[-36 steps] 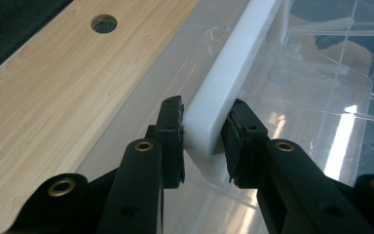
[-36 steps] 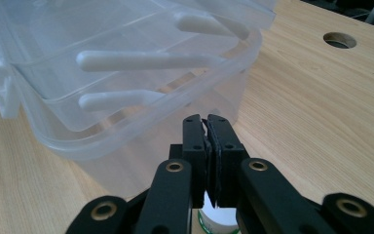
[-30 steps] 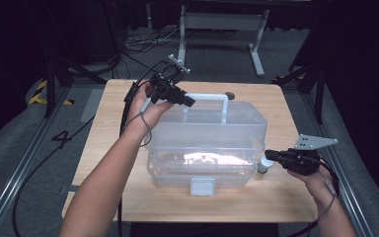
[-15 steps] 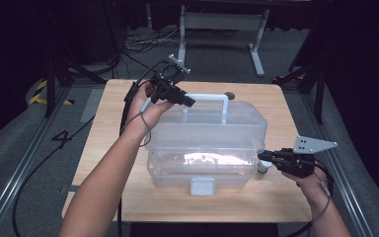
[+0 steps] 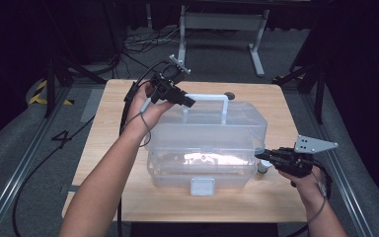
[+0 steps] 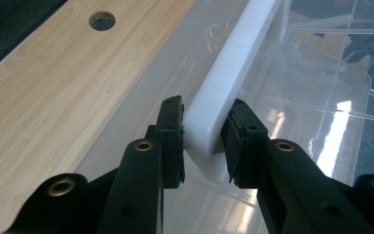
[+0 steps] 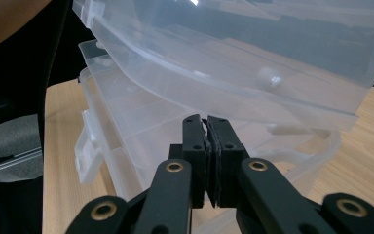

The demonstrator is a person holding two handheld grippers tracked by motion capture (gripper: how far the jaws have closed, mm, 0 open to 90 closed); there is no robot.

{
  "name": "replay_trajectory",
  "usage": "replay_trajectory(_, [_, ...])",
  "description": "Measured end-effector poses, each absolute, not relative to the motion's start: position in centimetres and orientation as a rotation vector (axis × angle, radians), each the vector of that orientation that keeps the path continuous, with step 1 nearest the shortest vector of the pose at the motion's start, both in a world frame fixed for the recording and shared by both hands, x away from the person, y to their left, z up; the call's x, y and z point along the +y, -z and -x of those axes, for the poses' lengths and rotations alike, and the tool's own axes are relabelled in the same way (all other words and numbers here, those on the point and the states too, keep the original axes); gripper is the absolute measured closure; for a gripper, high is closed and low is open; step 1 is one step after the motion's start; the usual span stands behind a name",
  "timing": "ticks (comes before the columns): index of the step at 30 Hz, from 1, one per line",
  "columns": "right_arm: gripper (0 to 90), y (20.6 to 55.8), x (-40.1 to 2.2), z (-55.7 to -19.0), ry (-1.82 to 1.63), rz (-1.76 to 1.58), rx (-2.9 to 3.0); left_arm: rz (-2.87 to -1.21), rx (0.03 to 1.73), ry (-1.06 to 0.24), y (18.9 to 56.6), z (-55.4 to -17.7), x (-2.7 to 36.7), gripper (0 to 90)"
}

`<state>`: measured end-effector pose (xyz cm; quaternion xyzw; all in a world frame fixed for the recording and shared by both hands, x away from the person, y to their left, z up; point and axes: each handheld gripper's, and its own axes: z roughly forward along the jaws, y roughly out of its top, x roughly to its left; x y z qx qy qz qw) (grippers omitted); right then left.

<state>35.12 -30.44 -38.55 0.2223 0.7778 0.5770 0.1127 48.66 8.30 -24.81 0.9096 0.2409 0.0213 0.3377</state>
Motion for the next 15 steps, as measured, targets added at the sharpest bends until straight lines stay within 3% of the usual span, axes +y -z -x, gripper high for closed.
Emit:
replay_trajectory(13, [88.0,38.39,-30.50,-35.05,-1.709,-0.665,2.253,-2.370,0.635,-0.041,24.80,-48.74,8.33,70.5])
replay_trajectory(15, [88.7,38.39,-30.52,-35.09,-1.708,-0.670,2.255,-2.363,0.631,-0.057,24.79,-48.79,8.41,65.1])
